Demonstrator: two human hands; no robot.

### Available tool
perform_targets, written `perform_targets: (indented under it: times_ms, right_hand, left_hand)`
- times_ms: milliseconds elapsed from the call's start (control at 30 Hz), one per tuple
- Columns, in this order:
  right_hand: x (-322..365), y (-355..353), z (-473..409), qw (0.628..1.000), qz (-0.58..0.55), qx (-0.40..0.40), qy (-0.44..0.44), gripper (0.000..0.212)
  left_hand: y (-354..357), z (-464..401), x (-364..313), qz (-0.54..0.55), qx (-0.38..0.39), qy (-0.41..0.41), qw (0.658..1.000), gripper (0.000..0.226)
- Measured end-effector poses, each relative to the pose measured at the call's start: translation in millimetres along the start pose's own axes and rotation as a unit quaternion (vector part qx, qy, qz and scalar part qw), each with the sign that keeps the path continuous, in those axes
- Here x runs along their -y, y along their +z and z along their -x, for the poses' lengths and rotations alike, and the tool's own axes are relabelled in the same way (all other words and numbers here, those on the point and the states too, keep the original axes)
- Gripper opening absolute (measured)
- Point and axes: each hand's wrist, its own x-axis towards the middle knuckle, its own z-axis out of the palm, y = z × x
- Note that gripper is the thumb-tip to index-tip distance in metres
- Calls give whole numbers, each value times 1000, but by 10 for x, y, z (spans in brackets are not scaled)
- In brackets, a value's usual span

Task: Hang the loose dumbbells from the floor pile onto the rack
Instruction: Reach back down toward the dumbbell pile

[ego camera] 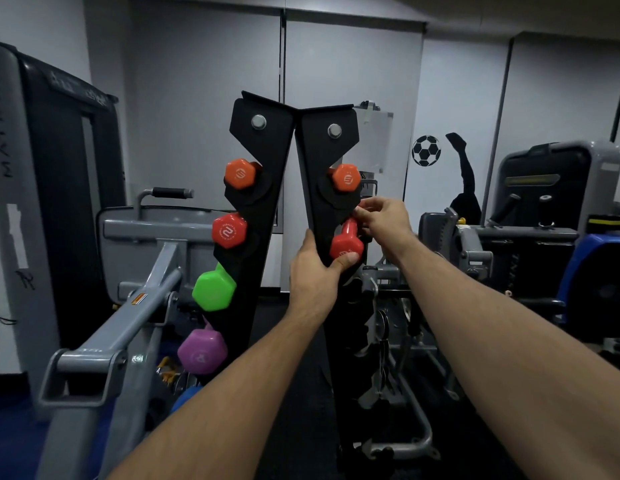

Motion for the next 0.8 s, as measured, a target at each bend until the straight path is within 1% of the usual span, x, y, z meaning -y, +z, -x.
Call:
perform_targets:
  times_ms: [67, 267, 333, 400, 533, 600, 667, 800]
  right_hand:
    - [-31, 34, -11, 1000, 2, -16, -11, 3]
    - [-151, 105, -58, 998, 27, -59, -24, 17]
    - [-168, 116, -52, 997, 11, -78, -19, 18]
    - [-182, 115, -75, 997, -2, -80, -7, 17]
    - [-168, 54, -158, 998, -31, -40, 40, 2]
    - [-149, 4, -179, 998, -36, -23, 50, 3]
    - [-138, -19, -155, 999, -33, -7, 42, 2]
    - [-155, -24, -84, 995, -53, 52, 65, 24]
  left_hand:
    - [-15, -11, 0, 18, 6, 18, 1000, 67]
    - [-10, -30, 23, 37, 0, 34, 999, 66]
    - [1, -37, 12, 46, -11, 36, 998, 64]
    - [22, -57, 9, 49, -20, 32, 998, 64]
    - [73, -75, 2, 35, -32, 20, 999, 73]
    - [101, -72, -6, 24, -42, 16, 999, 79]
    - [116, -78, 3, 18, -47, 13, 999, 82]
    - [109, -83, 26, 8, -34, 12, 999, 80]
